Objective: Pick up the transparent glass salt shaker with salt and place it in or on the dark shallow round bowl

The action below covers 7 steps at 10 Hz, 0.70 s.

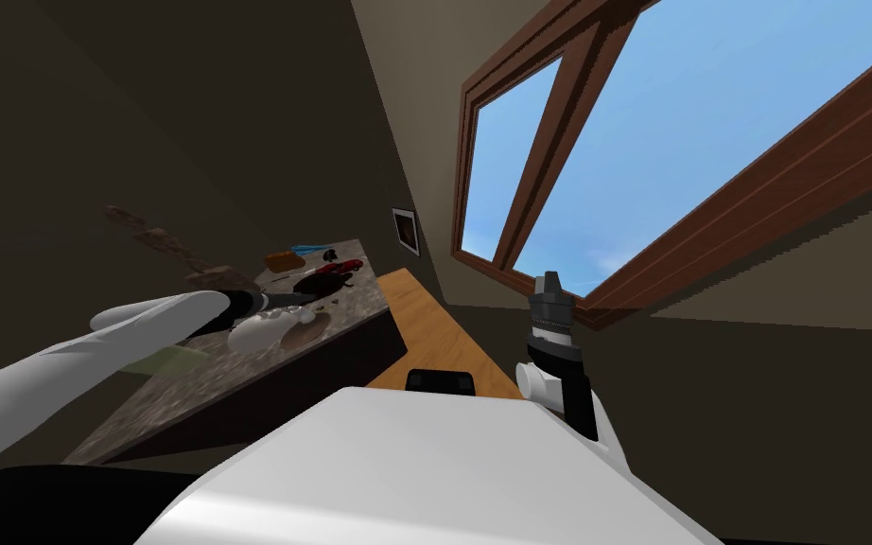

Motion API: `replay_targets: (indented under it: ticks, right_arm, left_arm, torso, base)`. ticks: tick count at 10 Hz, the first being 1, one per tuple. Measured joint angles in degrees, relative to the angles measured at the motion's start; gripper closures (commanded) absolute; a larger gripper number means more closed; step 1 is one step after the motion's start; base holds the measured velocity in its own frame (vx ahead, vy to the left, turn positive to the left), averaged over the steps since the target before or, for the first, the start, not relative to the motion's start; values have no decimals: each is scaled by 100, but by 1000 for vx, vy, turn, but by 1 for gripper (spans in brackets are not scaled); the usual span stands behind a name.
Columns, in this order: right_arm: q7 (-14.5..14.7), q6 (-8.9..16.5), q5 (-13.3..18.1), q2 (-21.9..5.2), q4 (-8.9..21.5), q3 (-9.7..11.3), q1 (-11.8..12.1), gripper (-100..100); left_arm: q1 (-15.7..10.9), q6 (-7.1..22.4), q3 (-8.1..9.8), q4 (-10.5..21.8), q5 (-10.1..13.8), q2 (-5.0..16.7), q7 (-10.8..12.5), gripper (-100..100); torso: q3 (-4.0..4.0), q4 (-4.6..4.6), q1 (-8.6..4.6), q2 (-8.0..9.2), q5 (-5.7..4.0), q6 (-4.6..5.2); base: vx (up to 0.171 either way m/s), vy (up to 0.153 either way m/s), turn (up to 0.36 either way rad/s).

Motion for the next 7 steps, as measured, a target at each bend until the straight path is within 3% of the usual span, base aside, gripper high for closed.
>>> replay_targets:
  ticks: [1,2,7]
  right_arm:
    - [0,0,0,0,0,0,0,0]
    - [0,0,0,0,0,0,0,0]
    - [0,0,0,0,0,0,0,0]
  left_arm:
    - [2,-107,87,-35,36,106,71,-100]
    - [0,-132,97,-37,41,118,84,0]
    - [0,-130,96,-37,40,116,83,0]
  torso:
    - [0,0,1,0,0,0]
    - [-1,-1,4,-2,3,0]
    - [-3,-2,7,-5,3,0]
  base:
    - [-6,-3,1]
    - [0,0,0]
    - [0,0,0]
